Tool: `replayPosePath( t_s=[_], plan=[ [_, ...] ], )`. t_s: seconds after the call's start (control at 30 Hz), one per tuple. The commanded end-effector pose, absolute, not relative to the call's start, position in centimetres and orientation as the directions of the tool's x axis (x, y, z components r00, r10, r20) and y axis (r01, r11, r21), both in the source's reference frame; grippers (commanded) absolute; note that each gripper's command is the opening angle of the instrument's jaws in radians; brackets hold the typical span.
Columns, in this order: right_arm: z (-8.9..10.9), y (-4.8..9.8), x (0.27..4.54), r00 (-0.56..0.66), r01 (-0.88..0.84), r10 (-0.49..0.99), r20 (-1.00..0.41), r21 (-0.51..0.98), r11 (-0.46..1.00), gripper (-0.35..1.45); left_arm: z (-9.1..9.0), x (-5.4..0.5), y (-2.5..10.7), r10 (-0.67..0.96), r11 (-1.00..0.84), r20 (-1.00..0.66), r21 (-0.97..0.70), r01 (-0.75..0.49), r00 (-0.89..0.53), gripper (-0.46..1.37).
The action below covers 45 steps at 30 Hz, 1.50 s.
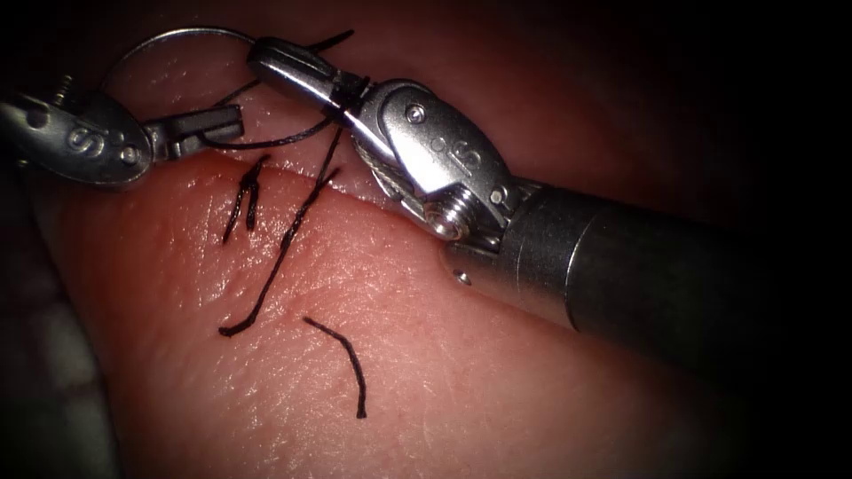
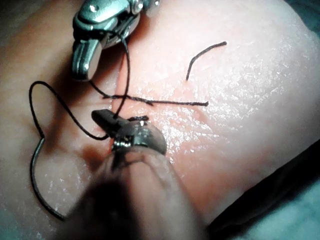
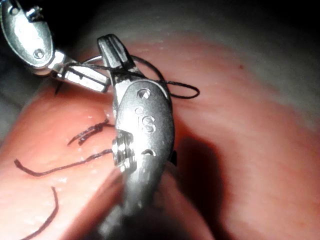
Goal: Wound Closure
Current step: Wrap the suture twice counter-clockwise around the right gripper
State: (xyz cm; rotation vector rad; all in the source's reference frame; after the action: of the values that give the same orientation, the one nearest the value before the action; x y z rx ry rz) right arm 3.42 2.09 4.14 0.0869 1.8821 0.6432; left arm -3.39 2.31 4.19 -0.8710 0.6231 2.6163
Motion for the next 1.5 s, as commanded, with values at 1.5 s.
replayPosePath(
  t_s=[1.5],
  plan=[
    [3.88,1.88,3.82,0.128,0.729,0.217,-0.968,0.24,0.64,-0.08,4.27,-3.64,2.46,0.043,-0.89,-0.646,0.322,-0.323,-0.762,-0.35]
  ],
)
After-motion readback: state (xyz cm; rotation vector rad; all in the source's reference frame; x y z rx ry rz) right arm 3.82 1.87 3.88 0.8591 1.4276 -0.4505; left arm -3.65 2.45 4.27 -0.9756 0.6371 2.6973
